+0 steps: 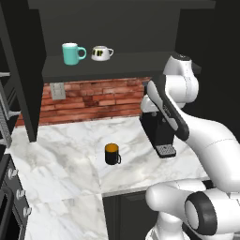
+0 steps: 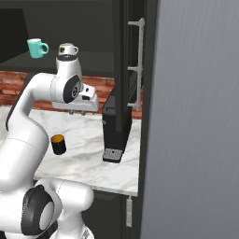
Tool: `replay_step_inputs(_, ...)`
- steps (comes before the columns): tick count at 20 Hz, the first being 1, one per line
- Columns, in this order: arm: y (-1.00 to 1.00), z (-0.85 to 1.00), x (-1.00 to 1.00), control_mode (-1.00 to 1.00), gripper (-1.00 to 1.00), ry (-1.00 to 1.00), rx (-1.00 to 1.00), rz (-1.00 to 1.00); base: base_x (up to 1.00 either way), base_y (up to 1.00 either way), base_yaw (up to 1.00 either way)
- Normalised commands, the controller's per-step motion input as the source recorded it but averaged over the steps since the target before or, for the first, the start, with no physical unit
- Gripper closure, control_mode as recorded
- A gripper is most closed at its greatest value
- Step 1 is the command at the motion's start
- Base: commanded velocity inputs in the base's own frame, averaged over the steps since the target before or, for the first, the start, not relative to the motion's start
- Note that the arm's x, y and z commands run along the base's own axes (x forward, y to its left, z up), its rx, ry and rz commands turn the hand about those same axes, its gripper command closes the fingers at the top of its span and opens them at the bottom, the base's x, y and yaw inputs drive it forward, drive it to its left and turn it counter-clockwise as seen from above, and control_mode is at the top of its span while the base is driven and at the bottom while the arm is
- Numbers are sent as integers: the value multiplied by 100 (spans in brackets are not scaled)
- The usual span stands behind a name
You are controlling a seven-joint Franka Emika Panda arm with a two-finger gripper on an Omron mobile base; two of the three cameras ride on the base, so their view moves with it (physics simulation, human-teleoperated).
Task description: Pick the mug on the counter and place it in the cabinet with the handle facing the right, like the mugs already inside.
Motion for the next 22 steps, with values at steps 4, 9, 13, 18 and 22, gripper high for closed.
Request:
replay_step_inputs(4, 0, 0, -3, -100, -100, 0, 0, 0, 0, 0, 0)
replay_step_inputs(9, 15, -9, -19, -100, -100, 0, 0, 0, 0, 0, 0)
replay_step_inputs(13, 28, -23, -23, -100, -100, -4, 0, 1, 0, 0, 0)
replay_step_inputs(18, 28, -36, -4, -100, -100, -2, 0, 2, 0, 0, 0)
replay_step_inputs(22, 50, -64, 4, -100, -100, -3, 0, 0, 0, 0, 0)
